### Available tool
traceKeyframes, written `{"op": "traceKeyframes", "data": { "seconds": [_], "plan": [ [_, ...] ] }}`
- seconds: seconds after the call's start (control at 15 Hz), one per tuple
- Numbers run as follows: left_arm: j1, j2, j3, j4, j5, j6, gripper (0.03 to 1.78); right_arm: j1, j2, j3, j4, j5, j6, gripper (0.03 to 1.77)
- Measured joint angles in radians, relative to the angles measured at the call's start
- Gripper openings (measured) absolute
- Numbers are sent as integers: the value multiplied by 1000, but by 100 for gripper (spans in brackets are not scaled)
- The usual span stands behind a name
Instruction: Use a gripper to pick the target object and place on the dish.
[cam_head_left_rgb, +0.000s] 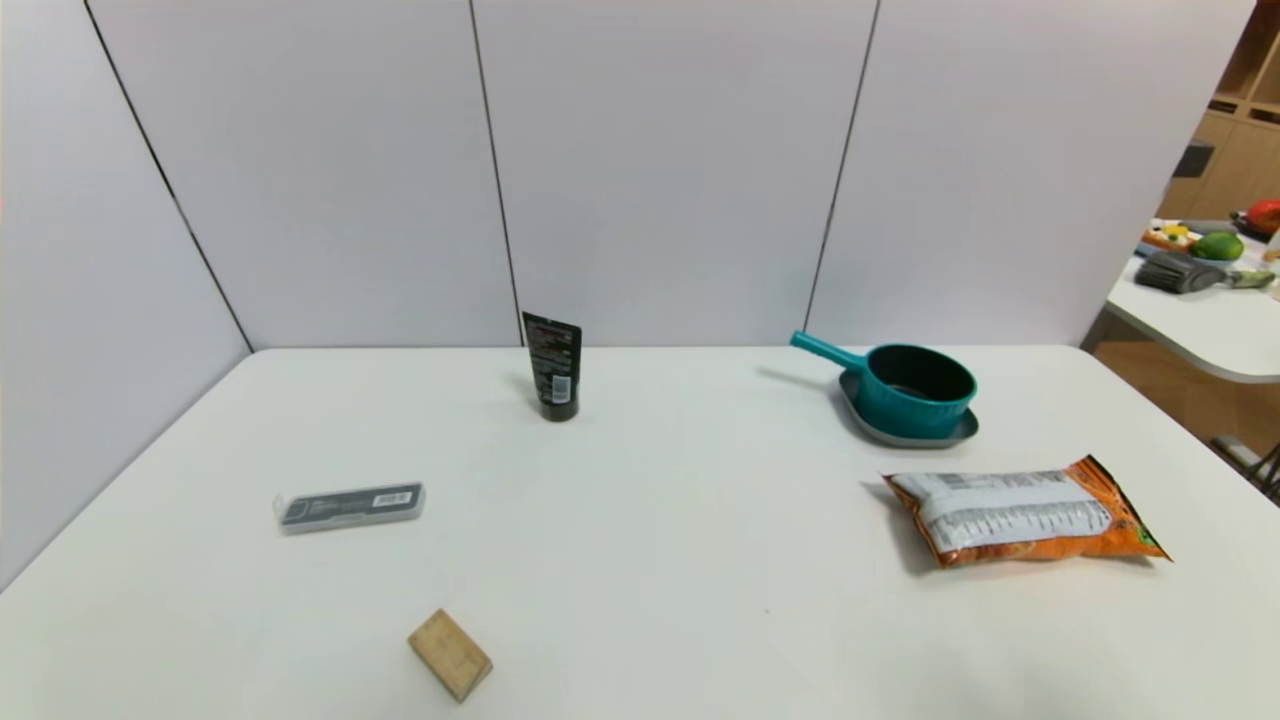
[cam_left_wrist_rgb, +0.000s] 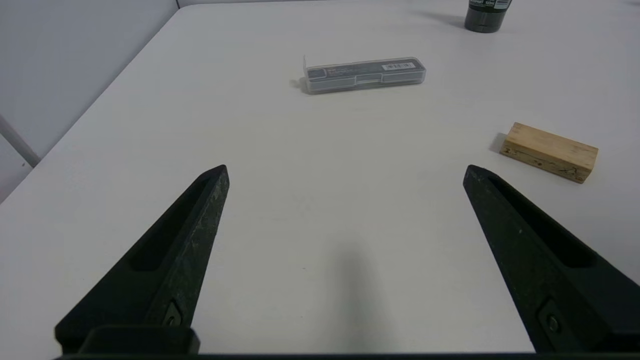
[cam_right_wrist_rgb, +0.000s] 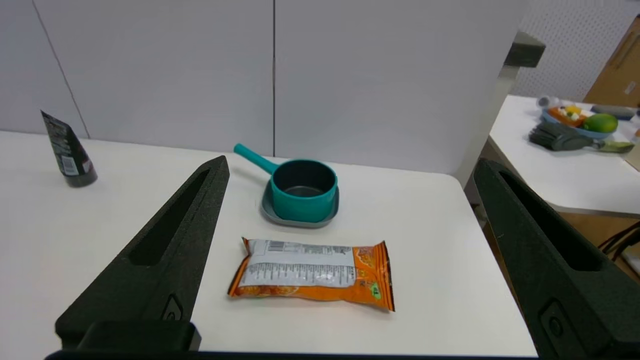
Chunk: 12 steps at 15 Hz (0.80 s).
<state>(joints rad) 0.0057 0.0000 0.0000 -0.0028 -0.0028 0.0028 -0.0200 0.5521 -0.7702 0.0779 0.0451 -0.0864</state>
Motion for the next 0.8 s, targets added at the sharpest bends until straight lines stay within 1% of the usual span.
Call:
{"op": "traceKeyframes", "data": {
  "seconds": [0.13,0.27,0.47,0.6,0.8],
  "plan": [
    [0,0,0,0,0,0,169,-15,-89,87,-75,10,15,169],
    [0,0,0,0,0,0,169,-20,-178,177,-123,11,21,169],
    [0,0,0,0,0,0,169,-9,-293,293,-172,6,28,169],
    [0,0,0,0,0,0,169,4,-376,399,-208,2,31,169],
    [0,0,0,0,0,0,169,15,-492,545,-231,0,30,169]
  ]
}}
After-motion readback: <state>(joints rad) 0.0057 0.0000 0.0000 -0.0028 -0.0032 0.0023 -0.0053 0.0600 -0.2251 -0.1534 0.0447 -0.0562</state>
